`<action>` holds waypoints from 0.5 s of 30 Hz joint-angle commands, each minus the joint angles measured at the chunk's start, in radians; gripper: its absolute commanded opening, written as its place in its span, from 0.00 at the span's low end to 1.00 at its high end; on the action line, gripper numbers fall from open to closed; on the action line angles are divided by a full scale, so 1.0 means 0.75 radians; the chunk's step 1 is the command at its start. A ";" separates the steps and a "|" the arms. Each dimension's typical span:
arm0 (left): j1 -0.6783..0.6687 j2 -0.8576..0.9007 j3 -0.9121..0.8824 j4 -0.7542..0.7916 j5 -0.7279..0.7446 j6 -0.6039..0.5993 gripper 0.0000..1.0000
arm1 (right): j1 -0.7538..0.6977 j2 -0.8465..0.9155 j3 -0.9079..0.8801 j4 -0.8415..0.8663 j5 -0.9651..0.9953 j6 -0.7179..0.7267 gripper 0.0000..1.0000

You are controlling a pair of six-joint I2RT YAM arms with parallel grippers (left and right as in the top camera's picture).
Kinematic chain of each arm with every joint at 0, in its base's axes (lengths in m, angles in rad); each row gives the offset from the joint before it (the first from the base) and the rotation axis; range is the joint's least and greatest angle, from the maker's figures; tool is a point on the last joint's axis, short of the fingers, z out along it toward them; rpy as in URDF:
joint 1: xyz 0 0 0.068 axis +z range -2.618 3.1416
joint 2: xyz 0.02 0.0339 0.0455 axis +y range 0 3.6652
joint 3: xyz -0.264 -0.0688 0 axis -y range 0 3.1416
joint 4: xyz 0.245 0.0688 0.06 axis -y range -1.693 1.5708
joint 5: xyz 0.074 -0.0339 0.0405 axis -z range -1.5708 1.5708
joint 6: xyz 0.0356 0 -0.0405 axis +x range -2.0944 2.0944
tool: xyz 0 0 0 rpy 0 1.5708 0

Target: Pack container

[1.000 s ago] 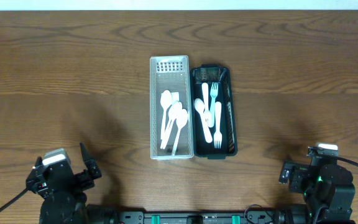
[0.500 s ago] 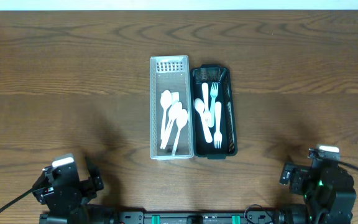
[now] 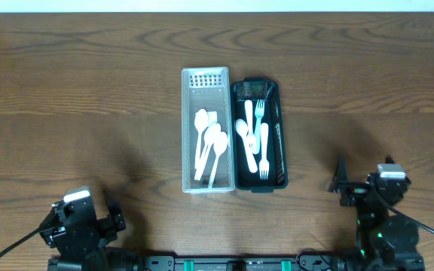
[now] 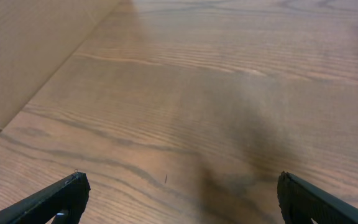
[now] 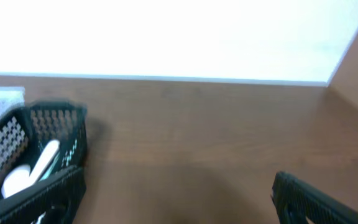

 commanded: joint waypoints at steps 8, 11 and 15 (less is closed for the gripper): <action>0.000 -0.007 0.000 -0.003 -0.016 0.008 0.98 | 0.015 -0.011 -0.297 0.343 -0.044 -0.156 0.99; 0.000 -0.007 0.000 -0.003 -0.016 0.008 0.98 | 0.016 -0.011 -0.297 0.344 -0.078 -0.200 0.99; 0.000 -0.007 0.000 -0.003 -0.016 0.008 0.98 | 0.015 -0.011 -0.297 0.344 -0.077 -0.189 0.99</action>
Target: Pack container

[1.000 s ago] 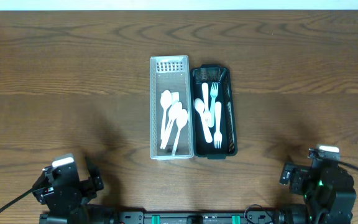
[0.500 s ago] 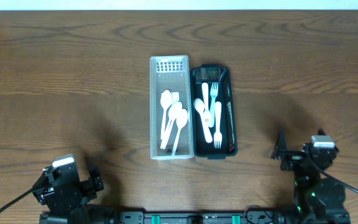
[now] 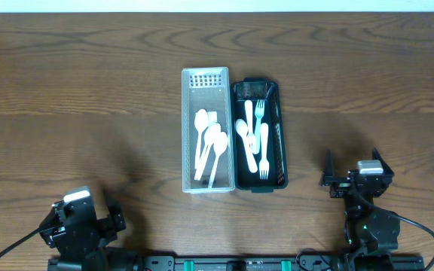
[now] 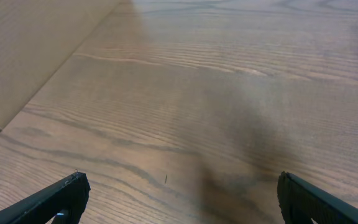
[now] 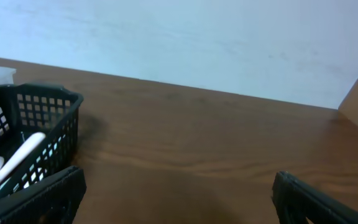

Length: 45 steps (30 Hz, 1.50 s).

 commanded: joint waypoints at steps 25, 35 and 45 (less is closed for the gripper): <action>0.000 -0.007 0.000 -0.009 -0.016 0.008 0.98 | 0.015 -0.009 -0.006 -0.005 -0.025 -0.038 0.99; 0.047 -0.087 -0.085 0.272 0.144 0.000 0.98 | 0.015 -0.009 -0.006 -0.005 -0.025 -0.038 0.99; 0.061 -0.087 -0.635 1.144 0.368 0.033 0.98 | 0.015 -0.009 -0.006 -0.005 -0.025 -0.038 0.99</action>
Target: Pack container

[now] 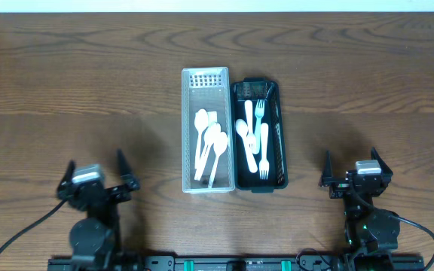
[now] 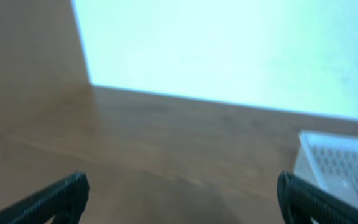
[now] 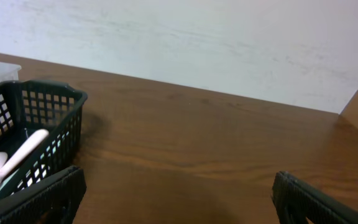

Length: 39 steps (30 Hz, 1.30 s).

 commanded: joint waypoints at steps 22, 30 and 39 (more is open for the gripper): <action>0.018 0.117 -0.293 0.190 0.221 0.001 0.98 | 0.015 -0.009 -0.005 -0.003 -0.006 -0.018 0.99; 0.018 0.191 -0.293 0.191 0.221 0.001 0.98 | 0.015 -0.009 -0.005 -0.003 -0.006 -0.018 0.99; 0.018 0.191 -0.293 0.191 0.221 0.001 0.98 | 0.015 -0.009 -0.005 -0.003 -0.006 -0.018 0.99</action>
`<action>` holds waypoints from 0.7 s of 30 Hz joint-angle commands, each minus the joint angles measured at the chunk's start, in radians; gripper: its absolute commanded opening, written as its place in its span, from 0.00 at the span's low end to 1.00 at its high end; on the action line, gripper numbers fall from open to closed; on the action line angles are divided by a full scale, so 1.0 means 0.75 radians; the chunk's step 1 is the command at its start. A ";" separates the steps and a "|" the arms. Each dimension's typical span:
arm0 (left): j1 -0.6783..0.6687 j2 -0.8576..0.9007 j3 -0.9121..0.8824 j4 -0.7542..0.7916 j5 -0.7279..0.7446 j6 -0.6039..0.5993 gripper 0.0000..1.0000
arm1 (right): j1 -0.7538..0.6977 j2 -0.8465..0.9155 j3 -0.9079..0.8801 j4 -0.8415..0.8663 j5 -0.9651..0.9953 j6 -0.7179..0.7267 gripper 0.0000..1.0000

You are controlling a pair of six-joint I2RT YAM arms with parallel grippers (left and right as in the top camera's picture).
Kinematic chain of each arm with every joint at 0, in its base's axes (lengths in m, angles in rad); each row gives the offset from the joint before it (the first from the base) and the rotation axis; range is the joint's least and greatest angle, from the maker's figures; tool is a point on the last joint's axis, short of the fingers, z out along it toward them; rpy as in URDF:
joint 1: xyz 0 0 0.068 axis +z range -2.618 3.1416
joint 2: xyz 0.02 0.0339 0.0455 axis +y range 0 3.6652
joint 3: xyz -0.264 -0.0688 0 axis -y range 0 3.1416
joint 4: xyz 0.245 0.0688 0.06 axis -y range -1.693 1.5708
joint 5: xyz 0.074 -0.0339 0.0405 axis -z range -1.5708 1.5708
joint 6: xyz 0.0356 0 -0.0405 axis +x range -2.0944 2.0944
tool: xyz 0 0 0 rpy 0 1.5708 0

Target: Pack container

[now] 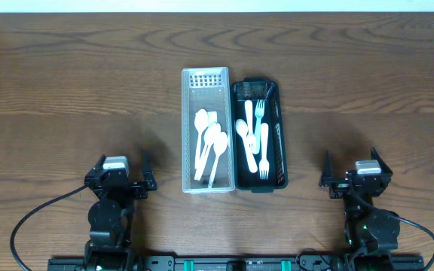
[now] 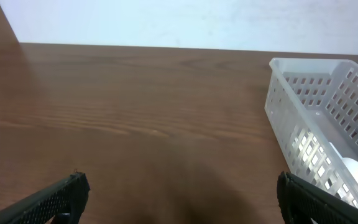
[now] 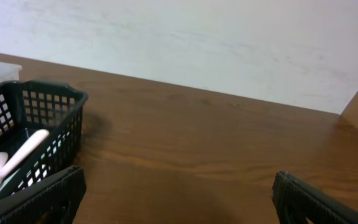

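Note:
A clear plastic basket point(image 1: 206, 77) point(image 2: 319, 124) holds several white spoons point(image 1: 209, 143). Touching its right side is a dark green basket point(image 1: 279, 105) point(image 3: 27, 134) with white forks and spoons point(image 1: 253, 139). My left gripper point(image 1: 119, 169) point(image 2: 179, 199) sits open at the near edge, left of the clear basket, with nothing between its fingers. To the right of the dark basket, my right gripper point(image 1: 351, 167) point(image 3: 179, 196) is also open and holds nothing.
The brown wooden table point(image 1: 74, 90) stretches all round both baskets. A pale wall point(image 3: 197, 37) stands behind the table's far edge. Cables trail from both arms at the near edge.
My left gripper has moved to the right, nearer the clear basket, and now faces straight along the table. The right gripper and the cutlery have not moved.
Both arms sat turned outward at the near corners. The right one then swung round to face the far wall beside the dark basket and stayed. Later the left one rose and turned forward, and it now rests close to the clear basket.

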 commanded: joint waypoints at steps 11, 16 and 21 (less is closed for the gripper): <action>0.011 0.003 -0.030 -0.049 0.005 -0.002 0.98 | 0.015 -0.008 -0.004 -0.005 -0.006 -0.018 0.99; 0.011 0.003 -0.030 -0.049 0.005 -0.002 0.98 | 0.015 -0.008 -0.004 -0.005 -0.006 -0.018 0.99; 0.013 -0.013 -0.030 -0.049 0.005 -0.002 0.98 | 0.015 -0.008 -0.004 -0.005 -0.006 -0.018 0.99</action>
